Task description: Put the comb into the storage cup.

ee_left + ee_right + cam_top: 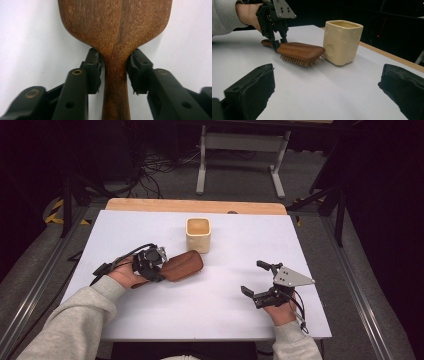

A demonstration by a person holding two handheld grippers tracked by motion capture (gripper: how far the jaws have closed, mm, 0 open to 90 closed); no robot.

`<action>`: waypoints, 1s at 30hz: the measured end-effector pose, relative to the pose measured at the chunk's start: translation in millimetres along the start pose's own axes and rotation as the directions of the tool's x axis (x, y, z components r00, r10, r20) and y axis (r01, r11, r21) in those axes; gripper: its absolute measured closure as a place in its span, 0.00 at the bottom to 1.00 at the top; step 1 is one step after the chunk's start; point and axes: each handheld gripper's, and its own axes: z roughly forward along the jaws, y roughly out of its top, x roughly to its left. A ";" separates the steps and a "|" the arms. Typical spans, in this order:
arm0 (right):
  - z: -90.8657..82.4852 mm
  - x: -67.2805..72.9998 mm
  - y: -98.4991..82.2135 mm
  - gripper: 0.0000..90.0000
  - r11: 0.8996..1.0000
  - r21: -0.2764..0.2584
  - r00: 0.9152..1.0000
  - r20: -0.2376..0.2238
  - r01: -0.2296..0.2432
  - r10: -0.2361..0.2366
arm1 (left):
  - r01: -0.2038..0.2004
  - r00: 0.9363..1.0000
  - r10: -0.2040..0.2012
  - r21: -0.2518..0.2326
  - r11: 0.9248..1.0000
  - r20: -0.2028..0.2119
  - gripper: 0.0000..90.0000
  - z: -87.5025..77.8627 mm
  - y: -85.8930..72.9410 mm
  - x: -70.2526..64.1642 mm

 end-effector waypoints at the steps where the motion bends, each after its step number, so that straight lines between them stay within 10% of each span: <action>1: 0.2 -0.2 -0.1 0.00 1.000 -0.001 1.000 0.001 0.001 -0.001 | 0.000 1.000 0.000 0.002 1.000 -0.003 0.76 0.5 -0.1 -0.3; 16: 0.1 -0.3 -0.3 0.00 1.000 0.000 1.000 -0.001 -0.002 0.002 | 0.003 1.000 -0.003 -0.008 1.000 0.001 0.81 -0.6 -2.9 -0.3; 30: 0.2 0.3 -0.1 0.00 1.000 0.000 1.000 0.001 -0.001 0.001 | 0.012 1.000 -0.014 -0.113 0.994 -0.019 0.81 -20.3 -13.1 -9.1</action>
